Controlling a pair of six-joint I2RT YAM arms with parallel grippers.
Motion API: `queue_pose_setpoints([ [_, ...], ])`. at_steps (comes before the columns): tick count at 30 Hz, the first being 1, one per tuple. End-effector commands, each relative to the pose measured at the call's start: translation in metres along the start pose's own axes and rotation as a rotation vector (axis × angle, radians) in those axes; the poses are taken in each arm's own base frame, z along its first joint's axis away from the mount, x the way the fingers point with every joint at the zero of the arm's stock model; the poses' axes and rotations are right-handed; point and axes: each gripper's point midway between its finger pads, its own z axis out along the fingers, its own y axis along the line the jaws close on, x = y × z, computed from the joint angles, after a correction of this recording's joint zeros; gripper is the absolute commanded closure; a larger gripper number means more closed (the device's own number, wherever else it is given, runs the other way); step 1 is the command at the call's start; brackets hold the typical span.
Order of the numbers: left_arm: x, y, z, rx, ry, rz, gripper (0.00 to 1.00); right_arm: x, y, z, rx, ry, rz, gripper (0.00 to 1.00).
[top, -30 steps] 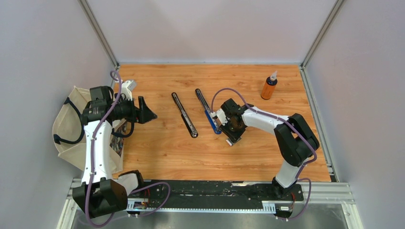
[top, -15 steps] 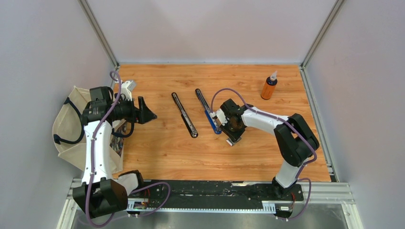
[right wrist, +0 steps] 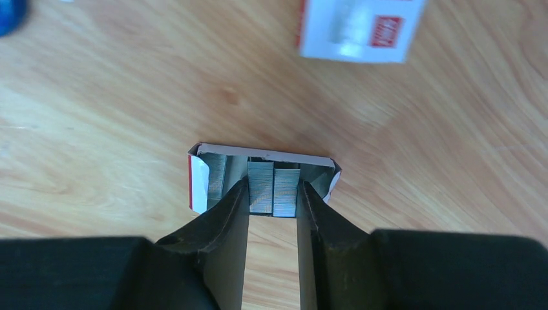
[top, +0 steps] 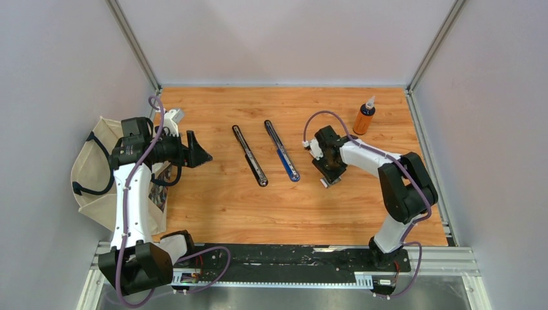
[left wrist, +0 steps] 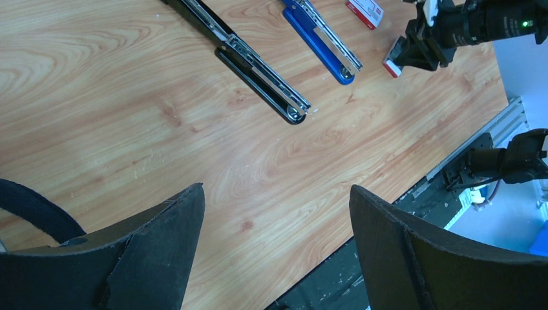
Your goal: Load the staples into the stapler
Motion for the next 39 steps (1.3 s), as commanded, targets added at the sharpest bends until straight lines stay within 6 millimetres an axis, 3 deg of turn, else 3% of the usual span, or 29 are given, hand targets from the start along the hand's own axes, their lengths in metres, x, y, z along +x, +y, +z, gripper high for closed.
queue_pose_setpoints([
  [1, -0.006, -0.005, -0.004, 0.014, -0.034, 0.014, 0.1, -0.001, -0.031, -0.012, 0.068, -0.047, 0.101, 0.69],
  [13, -0.006, -0.006, -0.005, 0.016, -0.037, 0.015, 0.1, -0.002, -0.045, -0.026, 0.1, -0.091, 0.141, 0.69],
  [20, -0.006, -0.005, -0.004, 0.015, -0.036, 0.013, 0.1, -0.017, -0.037, -0.044, 0.046, -0.159, 0.14, 0.69],
  [24, -0.006, -0.003, -0.004, 0.002, -0.036, 0.018, 0.1, -0.036, -0.014, -0.061, 0.003, -0.232, 0.057, 0.69],
  [27, -0.007, -0.001, -0.005, -0.006, -0.039, 0.018, 0.1, -0.045, 0.014, -0.062, -0.028, -0.243, -0.05, 0.68],
  [34, -0.007, 0.002, -0.008, -0.02, -0.049, 0.012, 0.1, -0.037, 0.062, -0.033, -0.092, -0.154, -0.199, 0.67],
  [39, -0.007, 0.002, -0.007, -0.015, -0.047, 0.01, 0.1, -0.025, 0.072, -0.021, -0.114, -0.108, -0.234, 0.66],
])
